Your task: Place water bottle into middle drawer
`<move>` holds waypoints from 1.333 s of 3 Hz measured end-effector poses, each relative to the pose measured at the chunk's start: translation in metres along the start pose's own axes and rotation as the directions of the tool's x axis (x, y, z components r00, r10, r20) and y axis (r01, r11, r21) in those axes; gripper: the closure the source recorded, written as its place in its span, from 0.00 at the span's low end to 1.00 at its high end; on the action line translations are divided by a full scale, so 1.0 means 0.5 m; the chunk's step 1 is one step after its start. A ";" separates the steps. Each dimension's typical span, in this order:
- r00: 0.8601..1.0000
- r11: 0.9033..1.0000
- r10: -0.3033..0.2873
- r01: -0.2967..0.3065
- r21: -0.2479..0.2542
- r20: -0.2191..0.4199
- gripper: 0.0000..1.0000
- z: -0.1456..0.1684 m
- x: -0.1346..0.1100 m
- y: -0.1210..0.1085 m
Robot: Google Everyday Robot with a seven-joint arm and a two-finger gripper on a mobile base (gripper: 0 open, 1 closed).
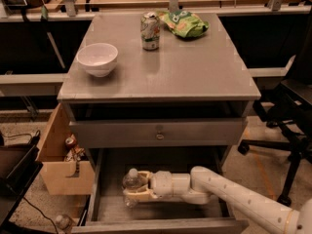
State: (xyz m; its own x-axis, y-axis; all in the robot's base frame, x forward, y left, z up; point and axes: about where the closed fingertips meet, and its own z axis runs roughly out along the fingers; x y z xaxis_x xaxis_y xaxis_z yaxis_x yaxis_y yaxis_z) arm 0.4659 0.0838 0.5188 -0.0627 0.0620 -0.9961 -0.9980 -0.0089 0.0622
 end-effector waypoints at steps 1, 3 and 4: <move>0.999 1.000 0.016 -0.016 0.009 -0.030 1.00 0.017 0.051 -0.013; 0.995 0.995 0.009 0.001 0.097 -0.103 1.00 -0.003 0.136 -0.045; 0.995 0.992 0.005 0.008 0.128 -0.098 1.00 -0.012 0.155 -0.059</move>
Offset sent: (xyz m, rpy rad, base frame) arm 0.0156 0.0038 -0.0724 -0.1576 0.0200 -0.0704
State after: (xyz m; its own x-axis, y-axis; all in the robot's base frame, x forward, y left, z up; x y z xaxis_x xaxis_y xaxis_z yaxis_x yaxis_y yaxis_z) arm 0.4905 0.0830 0.4393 -0.0669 -0.0366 -0.9971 -0.9909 0.1192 0.0621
